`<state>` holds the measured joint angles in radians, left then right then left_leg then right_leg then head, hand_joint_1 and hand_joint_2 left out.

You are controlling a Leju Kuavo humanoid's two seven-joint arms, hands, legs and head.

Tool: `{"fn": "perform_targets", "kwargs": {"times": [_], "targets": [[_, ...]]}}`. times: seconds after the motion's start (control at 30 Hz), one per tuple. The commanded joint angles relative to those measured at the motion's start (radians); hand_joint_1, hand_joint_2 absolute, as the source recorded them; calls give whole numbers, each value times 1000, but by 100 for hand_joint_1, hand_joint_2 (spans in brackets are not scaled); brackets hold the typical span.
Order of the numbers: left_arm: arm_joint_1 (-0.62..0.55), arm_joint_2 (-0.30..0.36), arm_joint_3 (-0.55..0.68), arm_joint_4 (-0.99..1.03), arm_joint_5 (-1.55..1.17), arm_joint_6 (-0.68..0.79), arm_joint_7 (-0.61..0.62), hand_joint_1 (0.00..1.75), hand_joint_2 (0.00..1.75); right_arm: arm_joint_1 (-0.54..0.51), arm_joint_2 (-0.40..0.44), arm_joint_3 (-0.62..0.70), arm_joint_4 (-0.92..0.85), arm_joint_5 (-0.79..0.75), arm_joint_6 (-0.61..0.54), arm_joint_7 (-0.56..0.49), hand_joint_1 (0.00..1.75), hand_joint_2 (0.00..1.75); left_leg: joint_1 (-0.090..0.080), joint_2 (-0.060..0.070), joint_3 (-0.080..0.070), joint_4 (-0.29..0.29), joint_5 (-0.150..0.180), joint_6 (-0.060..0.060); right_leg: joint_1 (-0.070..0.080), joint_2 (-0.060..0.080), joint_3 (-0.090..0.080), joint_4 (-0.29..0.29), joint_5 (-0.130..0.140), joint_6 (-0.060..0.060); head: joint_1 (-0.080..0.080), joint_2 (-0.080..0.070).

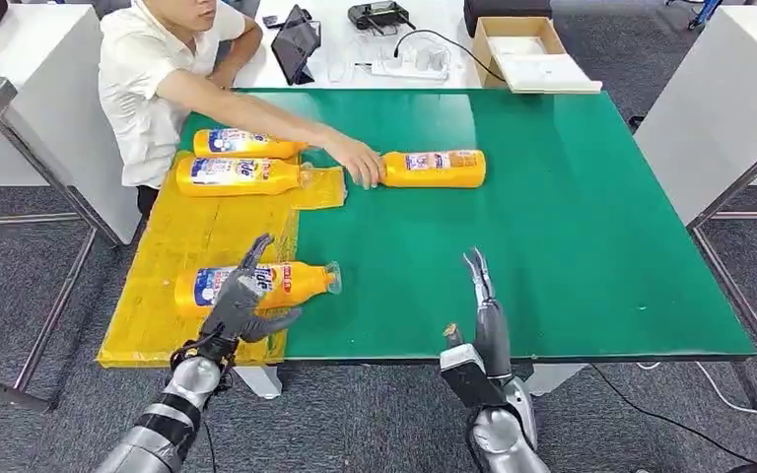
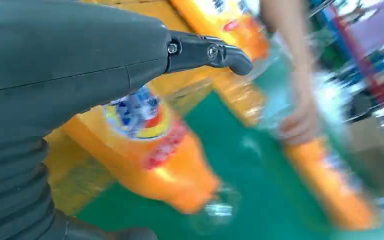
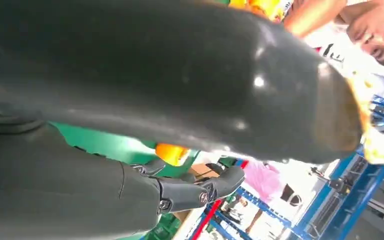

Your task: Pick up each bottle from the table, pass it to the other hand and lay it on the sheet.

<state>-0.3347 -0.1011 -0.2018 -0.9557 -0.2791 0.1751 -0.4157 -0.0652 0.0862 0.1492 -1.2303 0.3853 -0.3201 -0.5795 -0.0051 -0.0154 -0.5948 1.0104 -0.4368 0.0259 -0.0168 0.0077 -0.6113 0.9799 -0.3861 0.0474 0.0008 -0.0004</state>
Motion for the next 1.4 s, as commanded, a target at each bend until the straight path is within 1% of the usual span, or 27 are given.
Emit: {"fn": "perform_targets", "kwargs": {"times": [0.03, 0.07, 0.1, 0.13, 0.17, 0.27, 0.3, 0.33, 0.37, 0.4, 0.43, 0.53, 0.6, 0.67, 0.77, 0.83, 0.97, 1.03, 1.07, 1.1, 1.13, 1.17, 1.2, 1.27, 1.33, 1.37, 1.4], "targets": [[134, 2, -41, -438, 221, 13, -64, 0, 175, 2, 7, -26, 6, -105, 40, -26, 0, 0, 1, 2, 1, 0, -3, -2, 1, 1, 1, 0, -2, -2, 0, 0], [148, 4, -43, -482, 266, 3, -75, 0, 175, 13, 16, -44, -12, -156, 67, -30, 0, 0, 1, 2, 0, 1, -2, -1, 1, 1, 0, 0, -1, -1, 0, 0], [154, 9, -48, -501, 270, 4, -73, 0, 175, 19, 14, -45, -20, -157, 68, -30, 0, 0, 1, 3, 1, 0, -3, -2, 2, 1, 1, 0, -2, -2, 0, 0], [156, 10, -48, -508, 272, 4, -70, 0, 175, 21, 13, -46, -23, -158, 68, -30, 0, 0, 1, 2, -2, 1, -2, -1, 1, 0, -2, 0, -2, -1, 0, 0], [156, 10, -48, -508, 272, 4, -70, 0, 175, 21, 13, -46, -23, -158, 68, -30, 0, 0, 1, 2, -1, 1, -3, -2, 2, 0, -1, 1, -3, -2, 0, 0], [157, 13, -47, -506, 272, 4, -71, 0, 175, 21, 13, -46, -23, -158, 68, -29, 0, 0, 1, 1, -3, 0, -2, -1, 1, 0, -4, 0, -2, -1, 0, 0], [157, 13, -47, -506, 272, 4, -71, 0, 175, 21, 13, -46, -23, -158, 68, -29, 0, 0, 1, 2, -1, 0, -3, -2, 2, 0, -2, 0, -3, -2, 0, 0], [157, 8, -43, -506, 297, -3, -87, 0, 175, 23, 21, -57, -28, -195, 88, -29, 0, 0, 1, 1, -3, 0, -2, -1, 1, 0, -4, 0, -2, -2, 0, 0], [166, 7, -40, -531, 330, -9, -108, 0, 175, 28, 35, -86, -40, -263, 119, -27, 0, 0, 1, 3, -1, 0, -3, -2, 2, 1, -2, 0, -2, -2, 0, 0], [180, 2, -35, -571, 365, -17, -124, 0, 175, 34, 46, -113, -57, -321, 139, -22, 0, 0, 1, 1, -3, 0, -2, -2, 1, 0, -3, 0, -2, -2, 0, 0], [203, 1, -38, -636, 390, -16, -127, 0, 175, 44, 47, -133, -80, -354, 139, -14, 0, 0, 1, 1, -3, 0, -2, -2, 1, 0, -3, 0, -2, -2, 0, 0], [256, 2, -59, -776, 421, -2, -131, 0, 175, 59, 33, -171, -118, -349, 85, -14, 0, 0, 1, 2, -4, 2, -4, -2, 1, 0, -4, 2, -3, -2, 0, 0], [270, 11, -80, -811, 403, 32, -126, 0, 175, 67, 30, -189, -131, -350, 88, -11, 0, 0, 1, 2, -3, 1, -4, -2, 1, 0, -3, 1, -4, -2, -1, 0], [274, 28, -111, -810, 375, 55, -119, 0, 175, 73, 30, -200, -137, -350, 93, -6, 0, 0, 1, 0, -5, 0, -2, -1, 1, -1, -4, 0, -2, -1, -1, 0], [282, 46, -149, -785, 396, 49, -89, 0, 175, 82, 24, -223, -148, -377, 115, 18, 0, 0, 1, 2, -1, 0, -3, -2, 1, 0, -1, 0, -3, -2, 0, 0], [284, 47, -150, -782, 397, 49, -89, 0, 175, 83, 21, -225, -148, -379, 117, 19, 0, 0, 0, -1, -3, 0, -2, -1, 0, -2, -3, -1, -3, -1, 0, 0], [302, 60, -156, -790, 455, 5, -74, 0, 175, 80, -13, -243, -122, -412, 172, 74, 0, 0, 0, 0, -4, -1, -2, -1, 0, -1, -4, -1, -3, 0, 0, 0], [308, 57, -152, -790, 458, 0, -81, 0, 175, 61, -43, -263, -80, -344, 161, 73, 0, 0, 0, 0, -3, -1, -2, -1, 0, -1, -3, -1, -3, 1, 0, 0], [308, 57, -154, -789, 455, -3, -85, 0, 175, 53, -52, -270, -69, -316, 157, 65, 0, 0, 1, 1, -1, -2, -3, -2, 1, -1, 0, -2, -3, 0, 0, 0], [307, 58, -157, -789, 454, -7, -87, 0, 175, 47, -76, -255, -59, -251, 140, 67, 0, 0, 1, 1, -1, -1, -4, -2, 1, -1, -1, -2, -4, 0, 0, 0], [307, 58, -157, -788, 454, -14, -88, 0, 175, 41, -98, -235, -46, -145, 83, 68, 0, 0, 0, 0, -2, -1, -3, -1, 1, -1, -2, -2, -3, 1, 0, 0], [308, 59, -158, -788, 454, -16, -88, 0, 175, 37, -105, -230, -41, -115, 70, 67, 0, 0, 1, 1, -1, -1, -4, -1, 1, -1, -1, -2, -4, 0, 0, 0], [308, 59, -158, -788, 454, -16, -88, 0, 175, 37, -105, -230, -41, -115, 70, 67, 0, 0, 0, 0, -3, -1, -2, -1, 1, -1, -3, -1, -3, 1, 0, 0], [308, 59, -158, -788, 454, -16, -88, 0, 175, 35, -107, -232, -42, -116, 71, 67, 0, 0, 1, 2, 0, -1, -4, -2, 1, 0, 1, -2, -4, 0, 0, 0], [308, 59, -158, -788, 454, -16, -88, 0, 175, 36, -104, -230, -41, -114, 70, 67, 0, 0, 0, 2, -3, -1, -3, -1, 0, 1, -3, -1, -2, 1, 0, 0], [308, 59, -158, -789, 454, -19, -88, 0, 175, 36, -117, -213, -35, -60, 41, 72, 0, 0, 1, 2, -2, -1, -3, -2, 1, 0, -1, -2, -3, 0, 0, 0], [308, 59, -157, -788, 453, -27, -84, 0, 175, 27, -142, -179, -16, 51, -3, 110, 0, 175, 0, 1, -3, -1, -3, -1, 1, 0, -2, -1, -3, 0, 0, 0]]}}
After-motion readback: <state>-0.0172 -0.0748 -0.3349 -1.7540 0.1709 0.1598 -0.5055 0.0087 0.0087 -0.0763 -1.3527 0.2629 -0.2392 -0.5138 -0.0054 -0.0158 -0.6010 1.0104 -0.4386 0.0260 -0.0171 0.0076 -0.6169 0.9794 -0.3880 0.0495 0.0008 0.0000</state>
